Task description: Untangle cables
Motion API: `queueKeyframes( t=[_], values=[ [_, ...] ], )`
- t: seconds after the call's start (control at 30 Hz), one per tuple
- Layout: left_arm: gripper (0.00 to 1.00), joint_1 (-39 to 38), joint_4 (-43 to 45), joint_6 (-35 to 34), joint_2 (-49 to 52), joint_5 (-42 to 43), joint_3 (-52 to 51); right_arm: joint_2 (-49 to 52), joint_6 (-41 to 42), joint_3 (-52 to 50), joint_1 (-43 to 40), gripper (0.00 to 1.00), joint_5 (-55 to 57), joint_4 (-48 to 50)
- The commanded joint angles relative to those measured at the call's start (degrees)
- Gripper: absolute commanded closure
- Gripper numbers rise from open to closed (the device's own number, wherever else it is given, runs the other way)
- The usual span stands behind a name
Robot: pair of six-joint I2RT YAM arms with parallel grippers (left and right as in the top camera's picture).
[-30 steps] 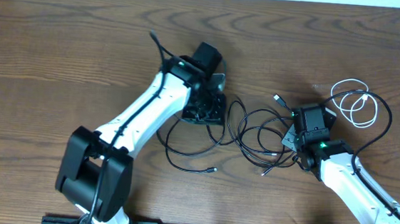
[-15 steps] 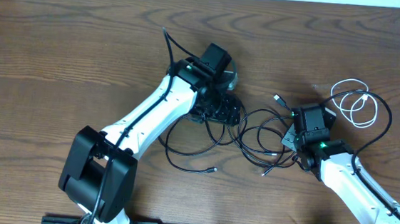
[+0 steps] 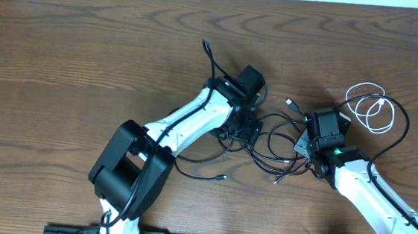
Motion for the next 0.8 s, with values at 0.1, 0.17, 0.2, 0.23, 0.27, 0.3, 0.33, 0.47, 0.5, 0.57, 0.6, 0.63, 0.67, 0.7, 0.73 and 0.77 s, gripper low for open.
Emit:
queueKeyframes(
  t=[0.1, 0.17, 0.2, 0.23, 0.27, 0.3, 0.33, 0.47, 0.5, 0.57, 0.6, 0.63, 0.67, 0.7, 0.73, 0.77],
  values=[
    [0.18, -0.46, 1.79, -1.44, 0.63, -4.26, -0.35, 0.11, -0.17, 0.04, -0.42, 0.87, 0.28, 0.00],
    [0.18, -0.87, 2.69, -2.64, 0.66, -4.26, -0.35, 0.11, -0.17, 0.04, -0.42, 0.87, 0.11, -0.02],
    [0.18, -1.18, 3.30, -3.34, 0.66, -4.26, -0.35, 0.11, -0.17, 0.04, -0.42, 0.87, 0.00, -0.02],
    [0.18, -1.73, 4.13, -3.39, 0.68, -4.24, -0.35, 0.11, -0.17, 0.04, -0.42, 0.87, -0.11, -0.02],
    [0.18, -2.08, 4.59, -3.39, 0.70, -4.26, -0.35, 0.11, -0.17, 0.04, -0.42, 0.86, -0.11, -0.04],
    [0.18, -2.60, 5.07, -3.39, 0.72, -4.26, -0.35, 0.11, -0.17, 0.04, -0.42, 0.86, -0.11, -0.04],
    [0.18, -2.99, 5.35, -3.39, 0.76, -4.26, -0.35, 0.11, -0.17, 0.04, -0.42, 0.86, -0.11, -0.04],
    [0.19, -4.63, 6.60, -3.37, 1.22, -4.31, -0.35, 0.11, -0.17, 0.04, -0.42, 0.85, -0.11, -0.02],
    [0.21, -4.94, 6.86, -3.37, 1.36, -4.48, -0.35, 0.11, -0.17, 0.04, -0.42, 0.85, -0.11, -0.02],
    [0.27, -5.55, 7.28, -3.37, 2.08, -5.18, -0.35, 0.11, -0.17, 0.04, -0.42, 0.85, -0.13, -0.02],
    [0.27, -5.62, 7.48, -3.37, 2.38, -5.27, -0.35, 0.11, -0.17, 0.04, -0.42, 0.85, -0.13, -0.02],
    [0.27, -5.62, 7.58, -3.37, 2.80, -5.38, -0.35, 0.11, -0.17, 0.04, -0.42, 0.85, -0.15, -0.02],
    [0.27, -5.62, 7.72, -3.37, 3.30, -5.38, -0.37, 0.11, -0.17, 0.04, -0.42, 0.85, -0.15, -0.02],
    [0.27, -5.60, 7.87, -3.37, 3.96, -5.38, -0.39, 0.11, -0.17, 0.04, -0.42, 0.85, -0.22, -0.02],
    [0.33, -5.60, 8.07, -3.37, 5.09, -5.40, -0.44, 0.11, -0.17, 0.04, -0.42, 0.85, -0.76, -0.02],
    [0.39, -5.60, 8.09, -3.34, 5.90, -5.42, -0.44, 0.11, -0.17, 0.04, -0.42, 0.85, -1.22, 0.00]
  ],
)
